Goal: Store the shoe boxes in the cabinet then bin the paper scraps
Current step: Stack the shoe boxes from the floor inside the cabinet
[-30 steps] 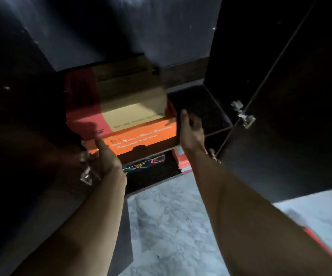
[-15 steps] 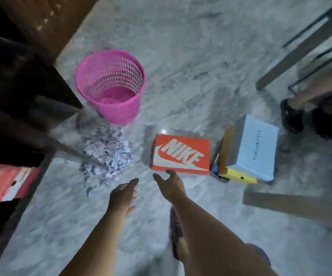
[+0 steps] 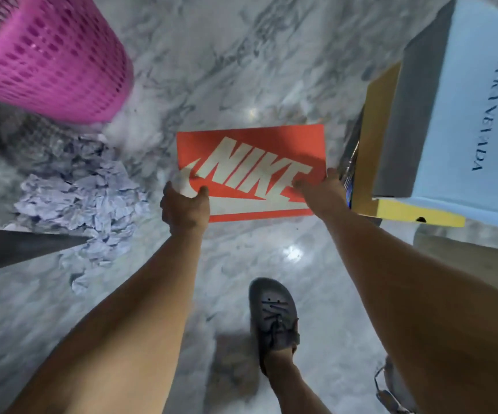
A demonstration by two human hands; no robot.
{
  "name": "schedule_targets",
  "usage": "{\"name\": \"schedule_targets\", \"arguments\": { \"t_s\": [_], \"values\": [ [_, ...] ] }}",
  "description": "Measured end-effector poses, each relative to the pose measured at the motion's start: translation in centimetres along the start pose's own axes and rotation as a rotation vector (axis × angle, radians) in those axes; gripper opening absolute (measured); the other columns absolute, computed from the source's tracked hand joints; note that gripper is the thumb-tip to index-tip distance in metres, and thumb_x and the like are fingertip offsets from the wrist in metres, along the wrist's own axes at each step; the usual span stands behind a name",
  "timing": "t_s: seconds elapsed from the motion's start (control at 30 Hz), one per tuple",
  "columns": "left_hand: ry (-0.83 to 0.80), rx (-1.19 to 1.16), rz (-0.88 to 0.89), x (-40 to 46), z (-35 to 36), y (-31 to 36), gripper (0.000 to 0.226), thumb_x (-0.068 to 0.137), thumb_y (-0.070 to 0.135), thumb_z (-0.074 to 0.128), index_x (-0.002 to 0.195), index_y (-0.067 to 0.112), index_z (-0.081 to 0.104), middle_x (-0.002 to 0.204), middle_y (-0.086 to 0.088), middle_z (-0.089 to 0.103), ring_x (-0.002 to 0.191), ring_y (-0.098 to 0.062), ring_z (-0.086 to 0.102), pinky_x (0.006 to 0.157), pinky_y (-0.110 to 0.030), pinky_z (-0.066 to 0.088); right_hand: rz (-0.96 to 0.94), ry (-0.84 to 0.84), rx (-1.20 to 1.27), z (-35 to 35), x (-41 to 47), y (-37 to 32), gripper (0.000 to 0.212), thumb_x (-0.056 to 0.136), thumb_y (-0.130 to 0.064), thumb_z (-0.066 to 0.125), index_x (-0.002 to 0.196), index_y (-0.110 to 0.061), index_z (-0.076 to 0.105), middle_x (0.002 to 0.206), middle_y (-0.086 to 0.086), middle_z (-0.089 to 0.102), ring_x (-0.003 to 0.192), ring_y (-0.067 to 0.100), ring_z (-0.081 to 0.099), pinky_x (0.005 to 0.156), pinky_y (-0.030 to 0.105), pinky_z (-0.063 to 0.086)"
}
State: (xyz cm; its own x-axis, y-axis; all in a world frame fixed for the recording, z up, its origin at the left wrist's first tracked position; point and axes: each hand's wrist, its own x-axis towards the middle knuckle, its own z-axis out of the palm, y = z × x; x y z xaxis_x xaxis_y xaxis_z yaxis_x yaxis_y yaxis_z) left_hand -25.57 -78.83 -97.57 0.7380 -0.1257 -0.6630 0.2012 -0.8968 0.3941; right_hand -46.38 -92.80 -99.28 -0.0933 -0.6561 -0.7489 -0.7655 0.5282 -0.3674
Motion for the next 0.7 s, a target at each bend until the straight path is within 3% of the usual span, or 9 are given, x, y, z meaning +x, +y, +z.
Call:
{"name": "schedule_targets", "arguments": {
  "t_s": [0.07, 0.17, 0.27, 0.33, 0.43, 0.5, 0.6, 0.7],
  "values": [
    [-0.056, -0.043, 0.027, 3.3, 0.8, -1.5, 0.078, 0.088, 0.055, 0.067, 0.149, 0.014, 0.041, 0.146, -0.015, 0.054, 0.134, -0.036, 0.052, 0.110, -0.045, 0.044, 0.054, -0.053, 0.100, 1.8, 2.4, 1.5, 0.093, 0.056, -0.053, 0.083, 0.133, -0.020, 0.043, 0.105, 0.001, 0.067, 0.095, 0.031, 0.070, 0.086, 0.055, 0.060],
    [-0.175, -0.065, -0.069, 5.3, 0.3, -3.2, 0.080, 0.073, 0.074, 0.063, 0.132, 0.020, 0.056, 0.131, -0.005, 0.065, 0.120, -0.034, 0.062, 0.105, -0.052, 0.050, 0.082, -0.055, 0.157, 2.7, 2.2, 2.2, 0.079, 0.074, -0.036, 0.083, 0.138, -0.022, 0.038, 0.102, 0.000, 0.058, 0.099, 0.034, 0.068, 0.085, 0.058, 0.061],
    [-0.176, -0.127, -0.081, 3.4, -1.8, -3.6, 0.040, 0.090, 0.051, 0.066, 0.120, 0.027, 0.055, 0.119, 0.002, 0.062, 0.110, -0.027, 0.059, 0.104, -0.050, 0.050, 0.083, -0.037, 0.138, 2.2, -0.2, 2.1, 0.077, 0.077, -0.038, 0.081, 0.142, -0.028, 0.041, 0.116, 0.002, 0.062, 0.104, 0.034, 0.068, 0.083, 0.058, 0.062],
    [-0.168, -0.128, -0.086, 1.3, -4.0, -4.1, 0.047, 0.089, 0.049, 0.067, 0.129, 0.025, 0.057, 0.123, 0.001, 0.063, 0.112, -0.027, 0.060, 0.103, -0.050, 0.051, 0.032, -0.066, 0.067, 1.3, -3.0, 1.8, 0.076, 0.078, -0.042, 0.078, 0.142, -0.028, 0.041, 0.120, 0.002, 0.064, 0.104, 0.034, 0.068, 0.078, 0.055, 0.064],
    [-0.158, -0.163, -0.127, -1.3, -8.2, -5.6, 0.065, 0.072, 0.063, 0.068, 0.126, 0.027, 0.059, 0.127, -0.001, 0.066, 0.116, -0.027, 0.064, 0.102, -0.053, 0.052, -0.049, -0.142, -0.033, -0.6, -7.5, 0.9, 0.073, 0.087, -0.039, 0.076, 0.147, -0.026, 0.036, 0.123, -0.004, 0.058, 0.100, 0.027, 0.062, 0.058, 0.044, 0.061],
    [-0.156, -0.176, -0.150, -3.5, -11.3, -6.8, 0.052, 0.078, 0.055, 0.070, 0.120, 0.026, 0.061, 0.122, -0.001, 0.069, 0.113, -0.027, 0.066, 0.102, -0.052, 0.053, -0.086, -0.193, -0.088, -1.6, -10.3, 0.3, 0.075, 0.089, -0.040, 0.075, 0.150, -0.025, 0.034, 0.124, -0.008, 0.054, 0.102, 0.023, 0.057, 0.068, 0.048, 0.059],
    [-0.141, -0.202, -0.142, -7.8, -15.8, -9.4, 0.034, 0.091, 0.044, 0.068, 0.118, 0.025, 0.060, 0.119, -0.003, 0.068, 0.111, -0.029, 0.066, 0.099, -0.049, 0.055, -0.188, -0.252, -0.178, -2.0, -13.0, 1.7, 0.087, 0.076, -0.053, 0.080, 0.149, -0.027, 0.038, 0.133, -0.006, 0.064, 0.115, 0.023, 0.066, 0.095, 0.052, 0.058],
    [-0.126, -0.270, -0.180, -13.5, -20.8, -12.7, 0.042, 0.090, 0.050, 0.068, 0.125, 0.028, 0.058, 0.126, -0.004, 0.067, 0.113, -0.029, 0.065, 0.100, -0.051, 0.054, -0.256, -0.242, -0.234, -2.1, -18.8, 1.4, 0.082, 0.077, -0.049, 0.076, 0.148, -0.028, 0.040, 0.132, 0.000, 0.067, 0.114, 0.026, 0.067, 0.096, 0.049, 0.058]
  ]
}}
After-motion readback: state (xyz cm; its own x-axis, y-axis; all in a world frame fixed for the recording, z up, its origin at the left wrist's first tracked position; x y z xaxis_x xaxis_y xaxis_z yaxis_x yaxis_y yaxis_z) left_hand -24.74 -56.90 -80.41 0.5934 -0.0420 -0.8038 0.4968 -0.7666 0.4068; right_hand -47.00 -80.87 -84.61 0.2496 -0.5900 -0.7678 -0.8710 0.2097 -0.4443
